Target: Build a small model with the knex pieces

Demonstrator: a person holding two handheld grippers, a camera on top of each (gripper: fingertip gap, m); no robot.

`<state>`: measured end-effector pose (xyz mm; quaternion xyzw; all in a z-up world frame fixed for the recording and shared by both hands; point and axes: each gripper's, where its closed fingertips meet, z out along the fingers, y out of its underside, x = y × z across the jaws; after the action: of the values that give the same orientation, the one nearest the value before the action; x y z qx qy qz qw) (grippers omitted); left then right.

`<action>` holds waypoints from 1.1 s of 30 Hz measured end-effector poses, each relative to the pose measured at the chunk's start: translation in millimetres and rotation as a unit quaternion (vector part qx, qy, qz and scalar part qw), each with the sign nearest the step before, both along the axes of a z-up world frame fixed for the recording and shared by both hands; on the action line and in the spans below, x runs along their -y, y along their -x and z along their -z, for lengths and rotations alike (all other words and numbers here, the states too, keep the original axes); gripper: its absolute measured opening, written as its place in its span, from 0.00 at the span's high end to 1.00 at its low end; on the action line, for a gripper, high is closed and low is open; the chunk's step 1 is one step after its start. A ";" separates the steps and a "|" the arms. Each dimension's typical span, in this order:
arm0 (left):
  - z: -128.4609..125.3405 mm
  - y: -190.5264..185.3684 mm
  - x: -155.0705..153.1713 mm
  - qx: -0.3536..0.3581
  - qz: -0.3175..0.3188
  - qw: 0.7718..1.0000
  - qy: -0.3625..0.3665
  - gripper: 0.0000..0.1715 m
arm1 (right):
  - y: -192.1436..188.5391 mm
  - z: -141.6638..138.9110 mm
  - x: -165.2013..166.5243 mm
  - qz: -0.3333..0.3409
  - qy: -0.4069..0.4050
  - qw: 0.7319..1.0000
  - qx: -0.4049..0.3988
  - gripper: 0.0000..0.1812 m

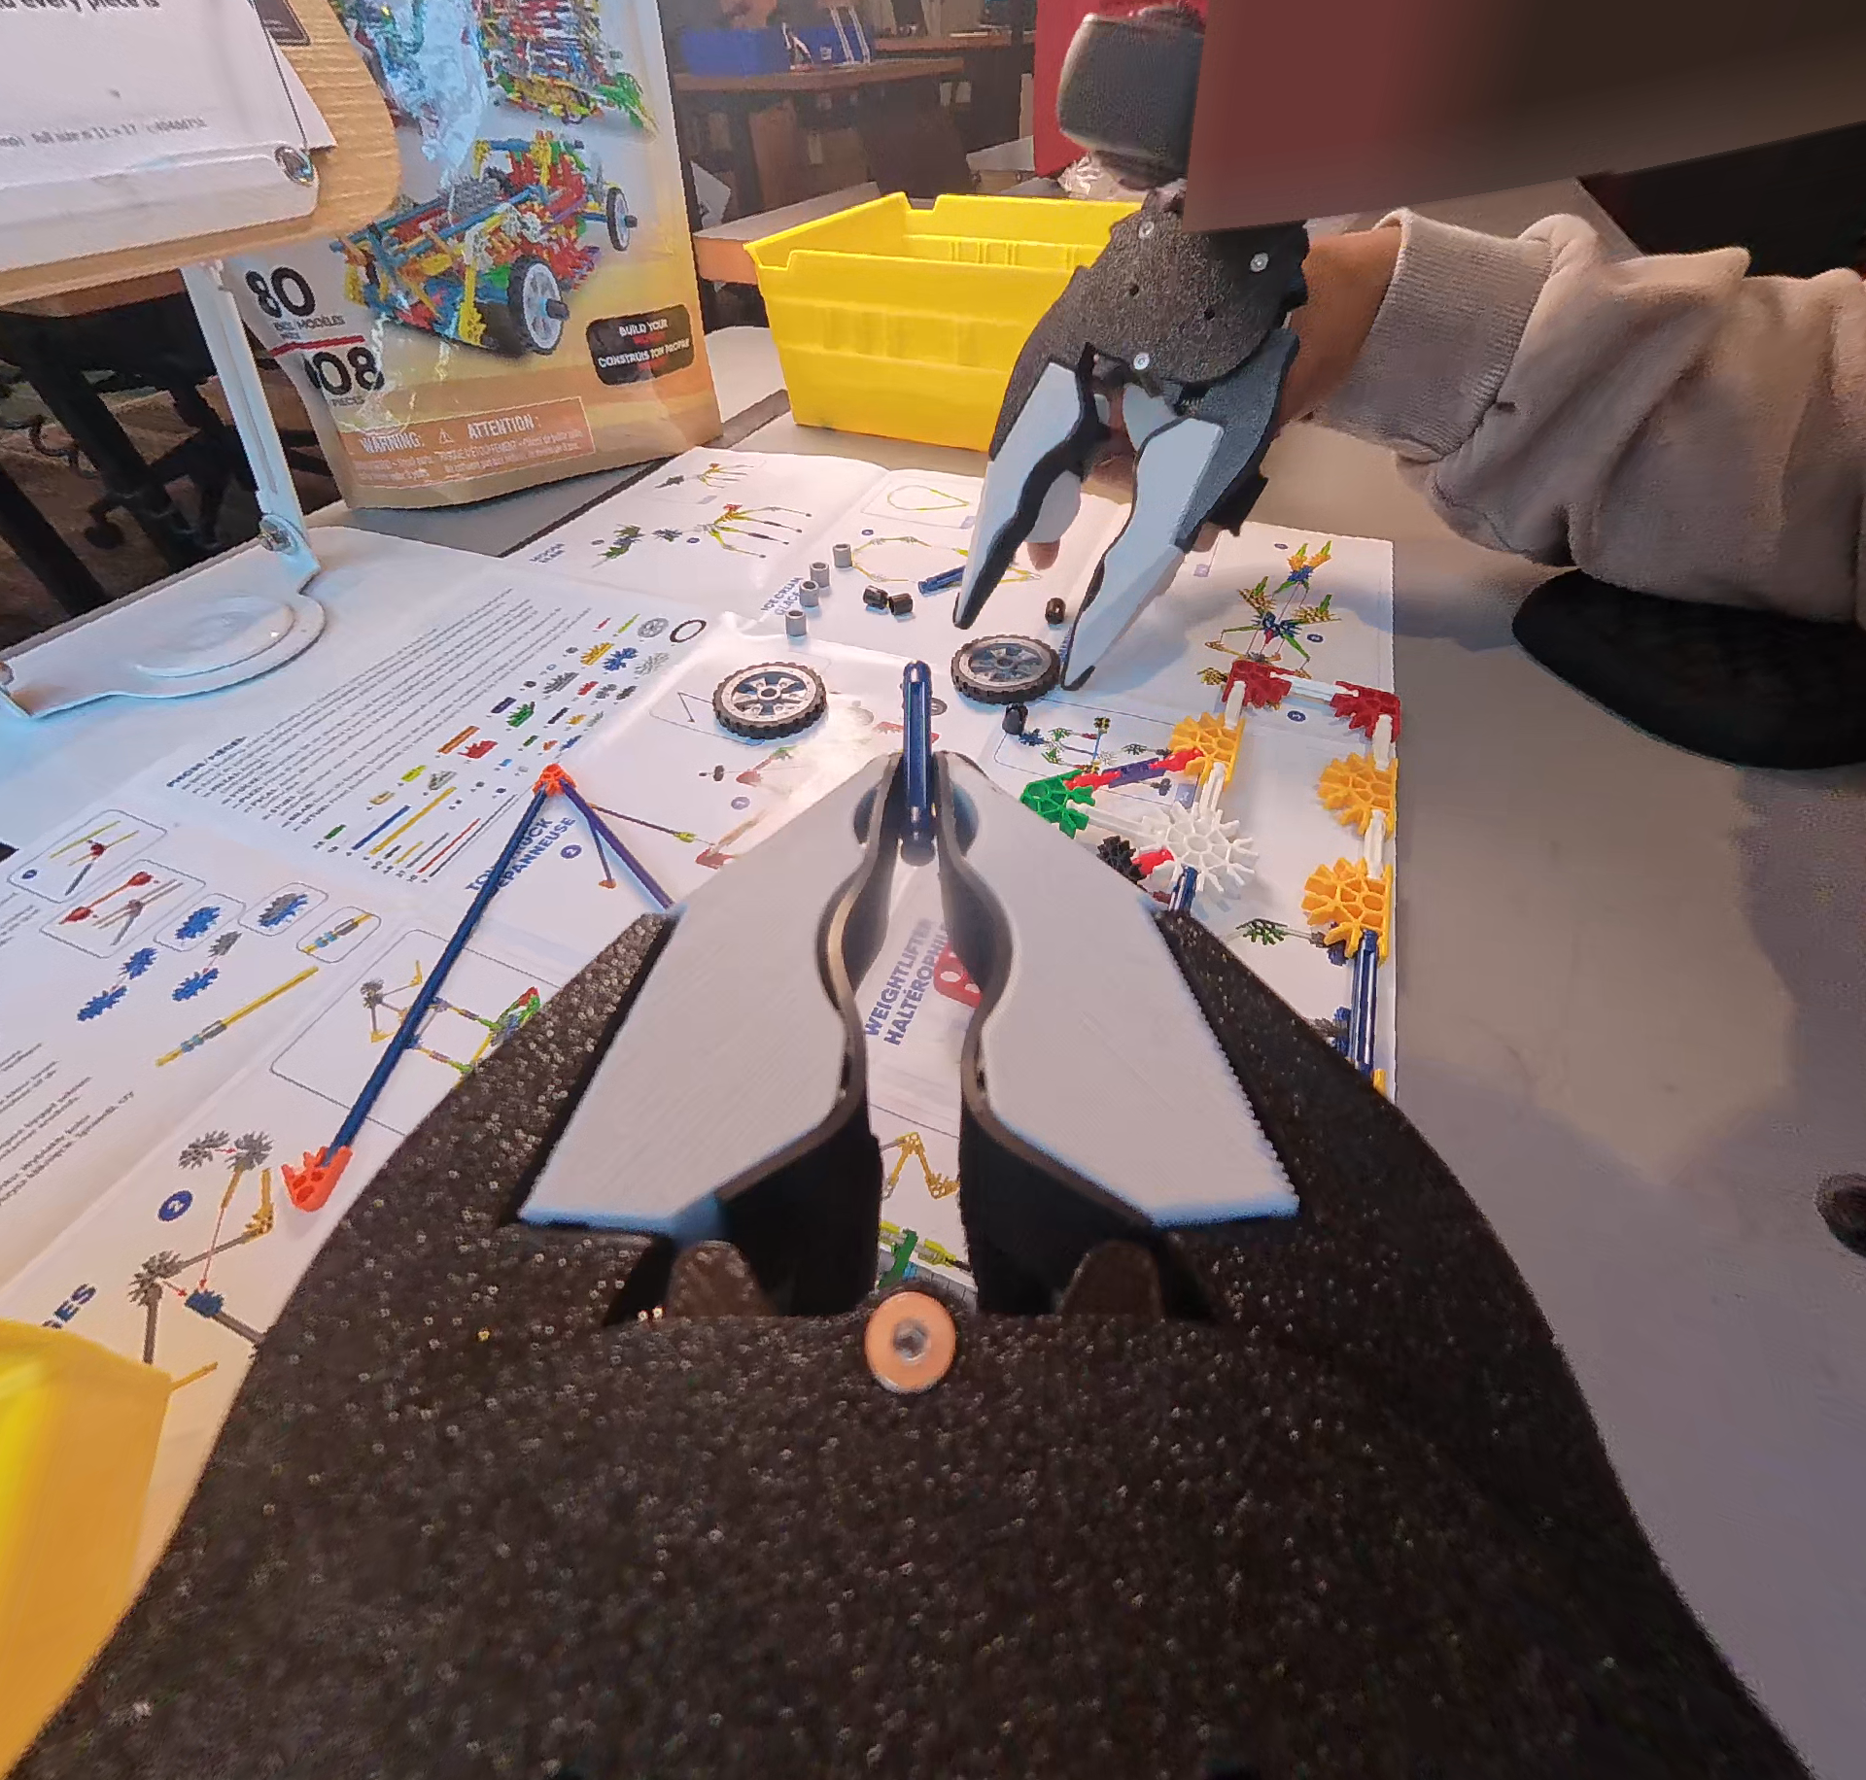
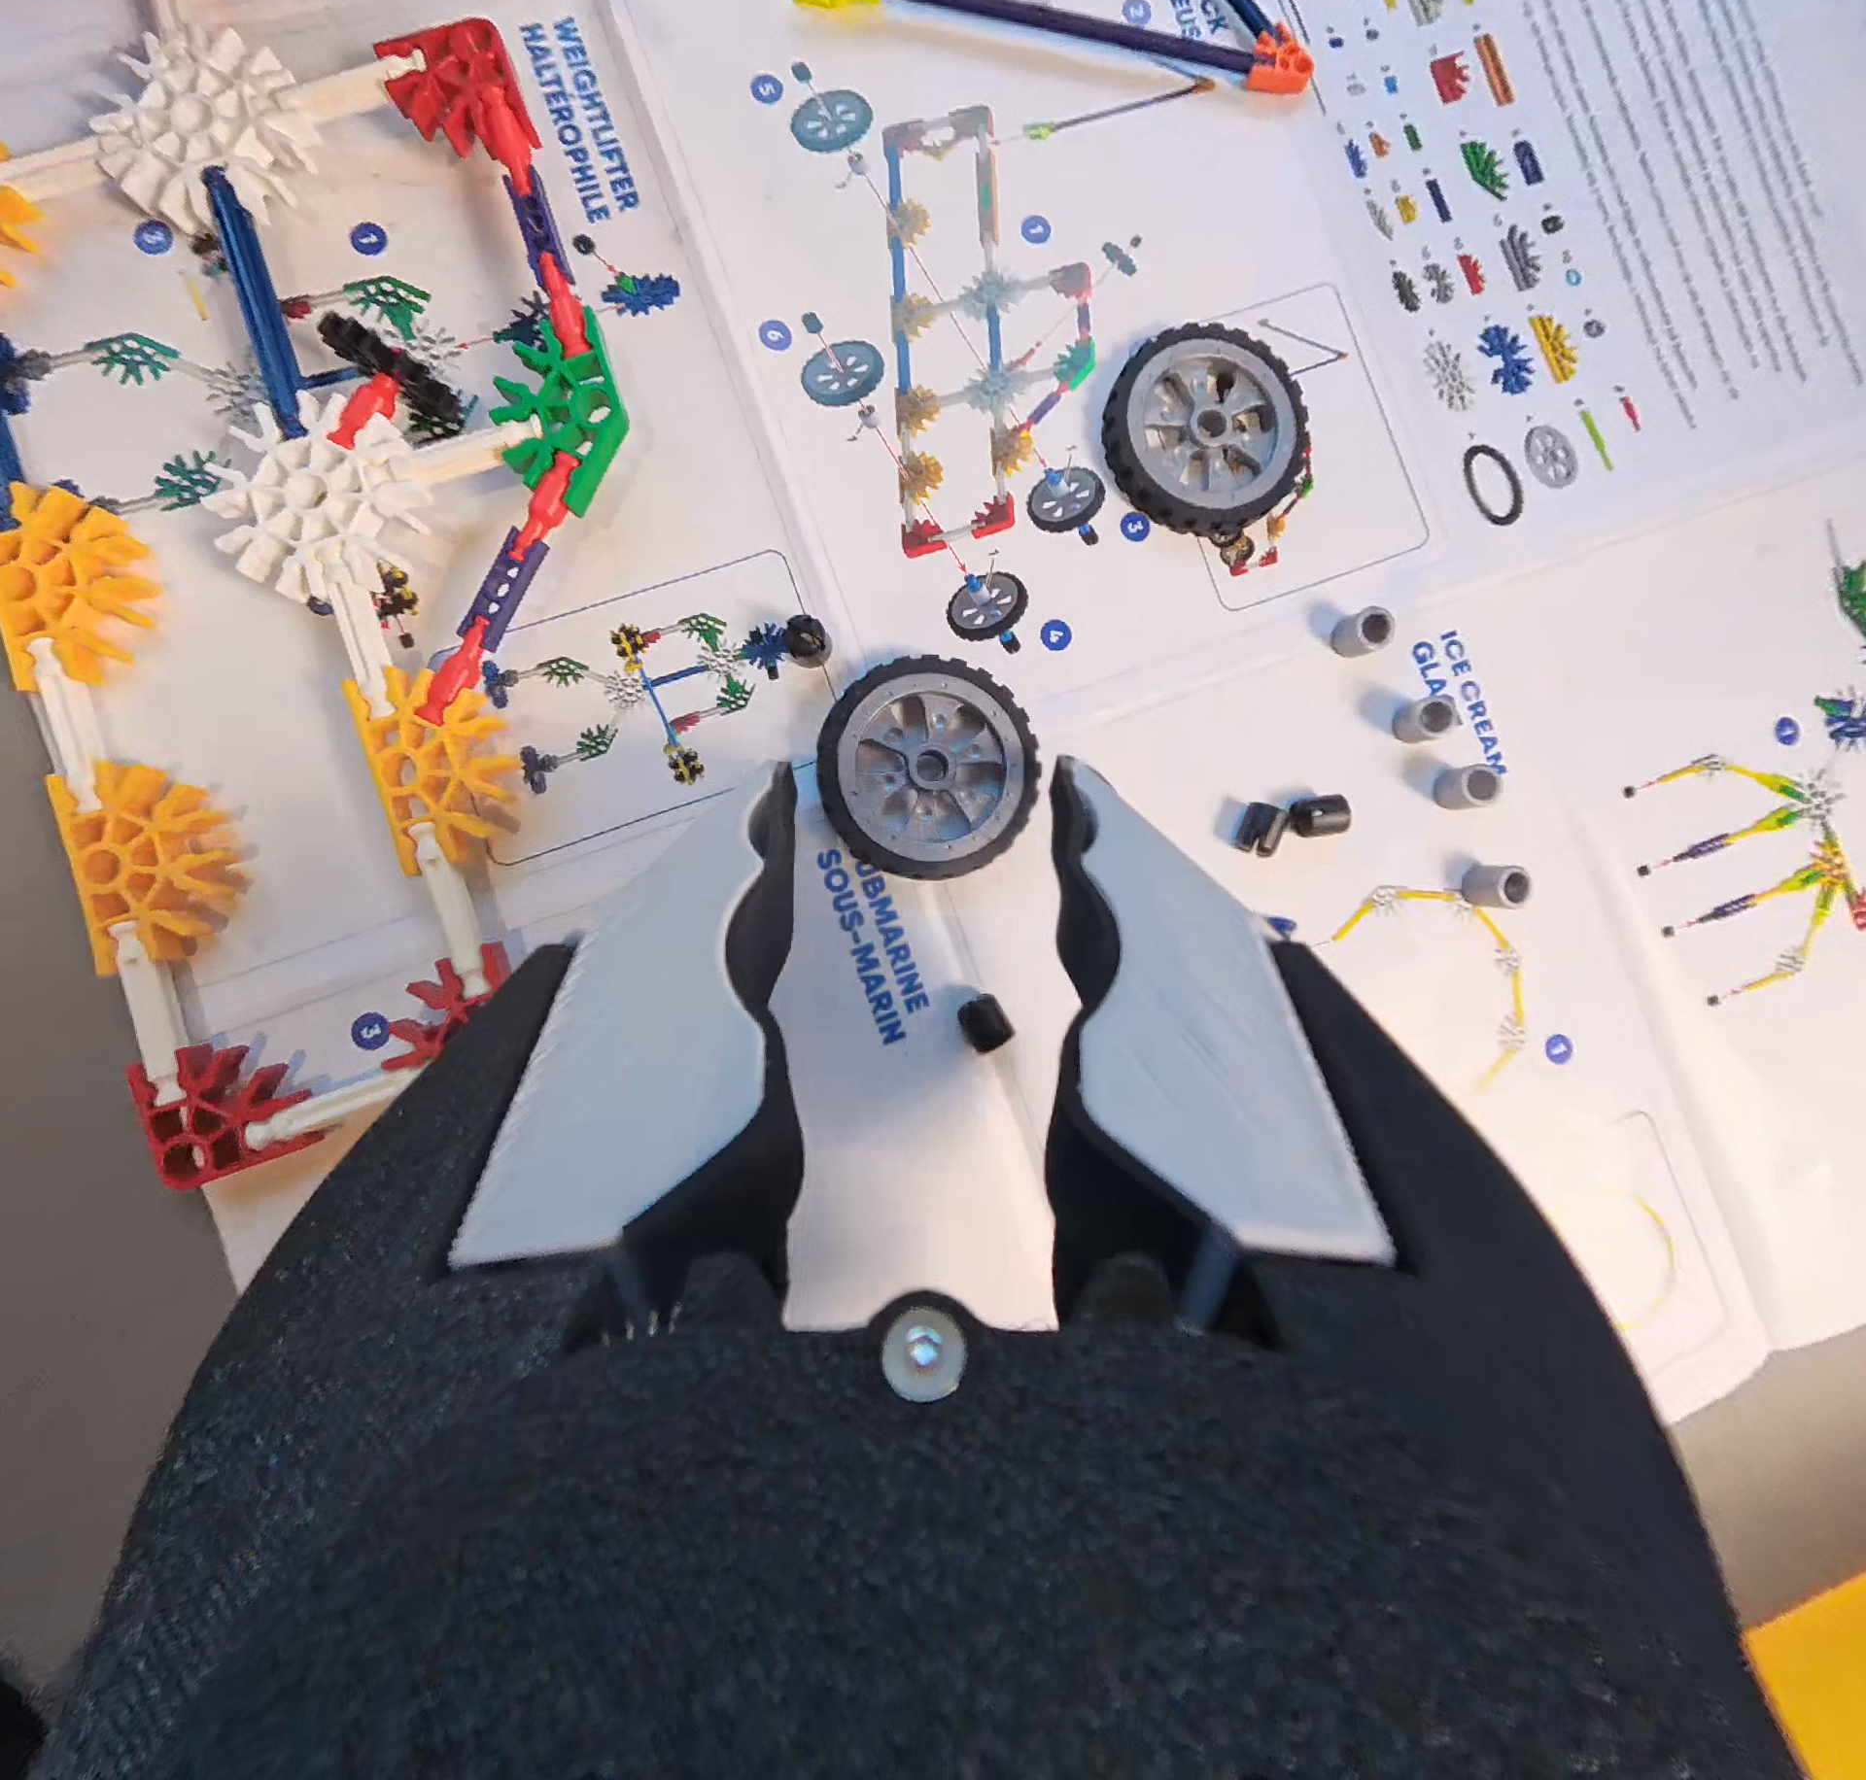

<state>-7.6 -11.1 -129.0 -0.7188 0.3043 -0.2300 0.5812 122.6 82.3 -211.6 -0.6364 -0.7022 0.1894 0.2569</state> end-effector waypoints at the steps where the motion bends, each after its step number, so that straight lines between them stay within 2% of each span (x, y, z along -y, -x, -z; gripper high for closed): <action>1: 0.0 -0.3 0.2 -0.001 0.000 1.000 0.000 0.98 | 0.9 4.6 -1.8 0.006 0.006 1.000 0.002 0.72; 4: -0.8 -1.4 1.2 -0.005 0.002 1.000 -0.004 0.98 | 4.0 8.6 -0.7 0.018 0.050 0.999 -0.006 0.75; 6: -2.7 -2.7 2.5 -0.004 0.005 1.000 -0.008 0.98 | 4.3 2.2 -1.4 0.012 0.050 0.998 -0.021 0.75; 9: -10.2 -5.7 5.4 0.022 0.015 1.000 -0.010 0.98 | 20.1 -44.2 -5.8 0.029 0.066 0.986 -0.151 0.75; 11: -20.0 -8.5 8.3 0.056 0.024 0.998 -0.016 0.98 | 34.8 -90.4 3.8 0.018 0.096 0.958 -0.269 0.75; 13: -31.9 -12.2 12.1 0.096 0.035 0.995 -0.021 0.99 | 51.0 -134.6 25.5 -0.002 0.158 0.908 -0.387 0.75; 15: -41.5 -16.4 17.0 0.122 0.046 0.991 -0.029 0.99 | 66.2 -157.7 54.2 -0.030 0.233 0.858 -0.458 0.75; 17: -49.3 -21.4 23.3 0.138 0.058 0.988 -0.037 0.99 | 80.0 -160.6 74.4 -0.042 0.269 0.835 -0.479 0.75; 21: -58.9 -28.7 31.6 0.147 0.068 0.985 -0.051 0.98 | 92.2 -161.8 103.7 -0.077 0.328 0.811 -0.478 0.75; 23: -61.9 -31.3 34.7 0.150 0.073 0.984 -0.055 0.98 | 94.0 -160.7 110.6 -0.079 0.336 0.809 -0.476 0.75; 28: -60.8 -36.2 36.2 0.151 0.075 0.985 -0.048 0.98 | 90.7 -167.2 118.9 -0.074 0.378 0.783 -0.489 0.76; 33: -66.0 -37.2 38.2 0.190 0.086 0.978 -0.030 0.98 | 82.9 -162.8 112.6 -0.042 0.429 0.748 -0.504 0.76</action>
<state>29.6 -49.4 -63.0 -0.6157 0.2562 -0.4023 0.6273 39.7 -30.2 -48.7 -0.4615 -0.3414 0.7746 0.2654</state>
